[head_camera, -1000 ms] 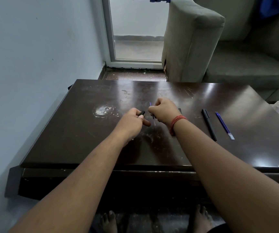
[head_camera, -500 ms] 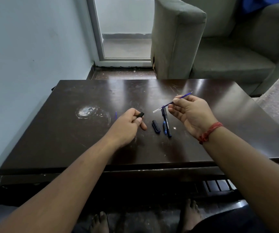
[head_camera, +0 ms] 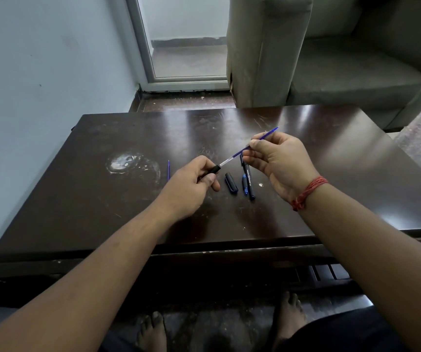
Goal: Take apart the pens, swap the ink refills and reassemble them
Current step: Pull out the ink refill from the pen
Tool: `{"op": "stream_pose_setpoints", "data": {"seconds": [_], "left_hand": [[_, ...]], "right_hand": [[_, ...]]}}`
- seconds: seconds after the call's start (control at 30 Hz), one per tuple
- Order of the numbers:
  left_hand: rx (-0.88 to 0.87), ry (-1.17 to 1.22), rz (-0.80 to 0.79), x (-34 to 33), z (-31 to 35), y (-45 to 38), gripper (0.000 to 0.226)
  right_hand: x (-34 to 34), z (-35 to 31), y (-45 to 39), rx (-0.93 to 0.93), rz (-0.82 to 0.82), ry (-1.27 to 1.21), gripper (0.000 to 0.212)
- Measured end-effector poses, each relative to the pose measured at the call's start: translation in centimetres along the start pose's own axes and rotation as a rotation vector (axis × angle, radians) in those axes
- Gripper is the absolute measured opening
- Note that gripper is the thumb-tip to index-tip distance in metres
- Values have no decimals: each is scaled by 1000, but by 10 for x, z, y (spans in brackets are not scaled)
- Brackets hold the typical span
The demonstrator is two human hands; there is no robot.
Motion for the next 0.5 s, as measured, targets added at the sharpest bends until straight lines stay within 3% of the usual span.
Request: {"op": "stream_pose_setpoints", "data": {"seconds": [0.5], "left_hand": [[0, -15, -12, 0, 2, 3, 9]], "right_hand": [[-5, 3, 0, 4, -59, 26, 7]]}}
Point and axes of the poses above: each hand's wrist, its own y-axis away from the middle knuckle, its own x-axis out of the back of the hand, z = x × y, the point moved 10 cm from there along -y, towards the middle knuckle, and after that the axes turned 10 degrees about x, right-handed, at the moved point
